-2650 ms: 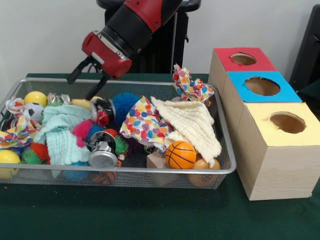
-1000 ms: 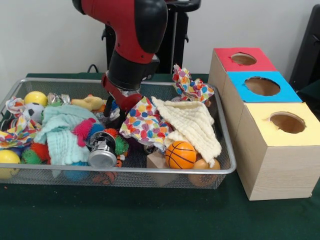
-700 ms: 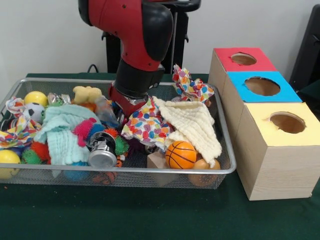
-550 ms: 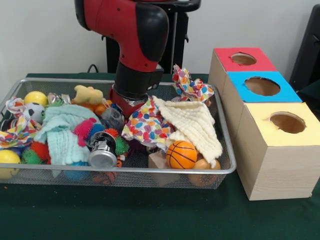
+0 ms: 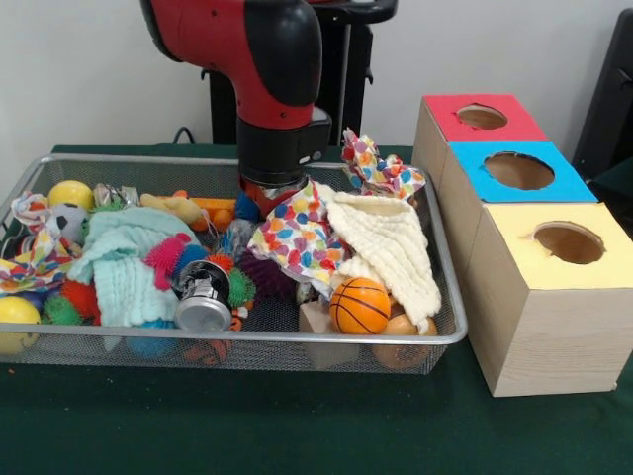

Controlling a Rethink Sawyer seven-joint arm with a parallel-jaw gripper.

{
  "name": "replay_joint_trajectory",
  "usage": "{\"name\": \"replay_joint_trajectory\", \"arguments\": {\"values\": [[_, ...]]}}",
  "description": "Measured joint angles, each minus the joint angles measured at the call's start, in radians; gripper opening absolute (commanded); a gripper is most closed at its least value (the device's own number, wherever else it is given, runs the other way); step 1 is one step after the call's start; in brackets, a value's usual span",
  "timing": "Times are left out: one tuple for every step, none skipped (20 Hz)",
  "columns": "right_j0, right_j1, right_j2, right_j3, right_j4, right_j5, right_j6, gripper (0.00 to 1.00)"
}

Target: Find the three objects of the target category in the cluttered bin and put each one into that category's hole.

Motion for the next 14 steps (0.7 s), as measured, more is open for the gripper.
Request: {"name": "replay_joint_trajectory", "arguments": {"values": [[0.001, -0.006, 0.005, 0.010, 0.007, 0.004, 0.000, 1.00], [0.008, -0.011, 0.002, 0.015, 0.012, 0.005, 0.000, 1.00], [0.014, -0.016, -0.001, 0.020, 0.016, 0.006, 0.000, 1.00], [0.053, -0.022, -0.032, 0.021, 0.027, 0.006, 0.000, 1.00], [0.094, -0.021, -0.068, 0.018, 0.035, 0.006, 0.000, 1.00], [0.147, -0.016, -0.111, 0.013, 0.046, 0.006, 0.000, 1.00], [0.200, -0.011, -0.155, 0.008, 0.056, 0.007, 0.000, 1.00], [0.266, -0.003, -0.206, 0.001, 0.069, 0.006, 0.000, 1.00], [0.330, 0.004, -0.252, -0.006, 0.080, 0.006, 0.000, 1.00], [0.394, 0.012, -0.298, -0.014, 0.092, 0.007, 0.000, 1.00], [0.449, 0.018, -0.337, -0.020, 0.099, 0.007, 0.000, 1.00], [0.479, 0.022, -0.358, -0.022, 0.103, 0.007, 0.000, 1.00], [0.530, 0.028, -0.396, -0.026, 0.109, 0.007, 0.000, 1.00], [0.551, 0.031, -0.411, -0.026, 0.113, 0.007, 0.000, 1.00]]}}
